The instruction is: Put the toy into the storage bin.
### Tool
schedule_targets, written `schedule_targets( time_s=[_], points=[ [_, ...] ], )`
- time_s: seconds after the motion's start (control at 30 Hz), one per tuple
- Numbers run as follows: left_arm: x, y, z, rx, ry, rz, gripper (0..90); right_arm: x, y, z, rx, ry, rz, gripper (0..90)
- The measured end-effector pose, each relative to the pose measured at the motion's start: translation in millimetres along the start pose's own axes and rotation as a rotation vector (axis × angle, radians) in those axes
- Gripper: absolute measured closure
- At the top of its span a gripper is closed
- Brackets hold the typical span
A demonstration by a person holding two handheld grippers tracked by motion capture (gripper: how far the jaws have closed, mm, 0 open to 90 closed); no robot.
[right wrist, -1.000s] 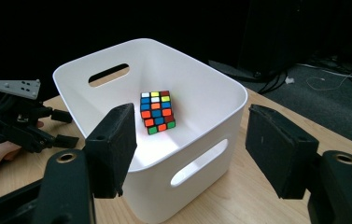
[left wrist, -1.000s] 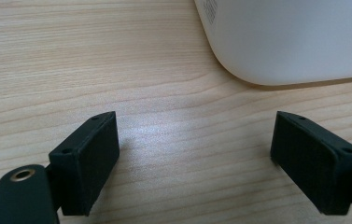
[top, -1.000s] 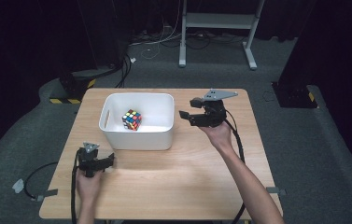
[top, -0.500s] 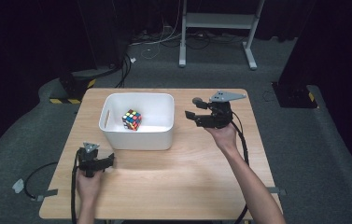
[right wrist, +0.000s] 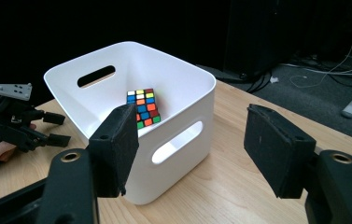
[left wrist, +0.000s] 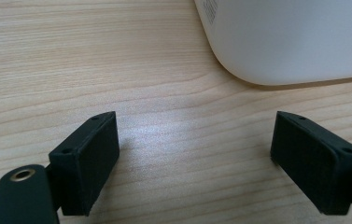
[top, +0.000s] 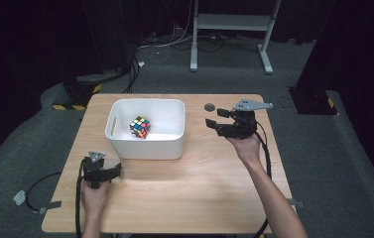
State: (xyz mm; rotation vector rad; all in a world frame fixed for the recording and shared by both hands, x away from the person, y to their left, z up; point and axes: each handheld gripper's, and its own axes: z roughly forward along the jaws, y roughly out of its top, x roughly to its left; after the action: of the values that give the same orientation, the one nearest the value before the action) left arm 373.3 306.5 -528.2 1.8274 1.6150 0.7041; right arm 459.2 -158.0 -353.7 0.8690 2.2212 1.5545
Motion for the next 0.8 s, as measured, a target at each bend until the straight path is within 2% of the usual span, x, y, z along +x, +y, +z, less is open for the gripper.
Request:
schedule_targets(
  time_s=[0.4, 0.8],
  points=[
    [0.0, 0.0, 0.0, 0.000, 0.000, 0.001, 15.5, -7.5, -12.2, -17.3, -0.016, -0.034, 0.024, 35.7],
    [0.0, 0.0, 0.0, 0.000, 0.000, 0.000, 15.5, -10.8, -21.7, -26.9, -0.028, -0.046, 0.041, 35.8]
  ],
)
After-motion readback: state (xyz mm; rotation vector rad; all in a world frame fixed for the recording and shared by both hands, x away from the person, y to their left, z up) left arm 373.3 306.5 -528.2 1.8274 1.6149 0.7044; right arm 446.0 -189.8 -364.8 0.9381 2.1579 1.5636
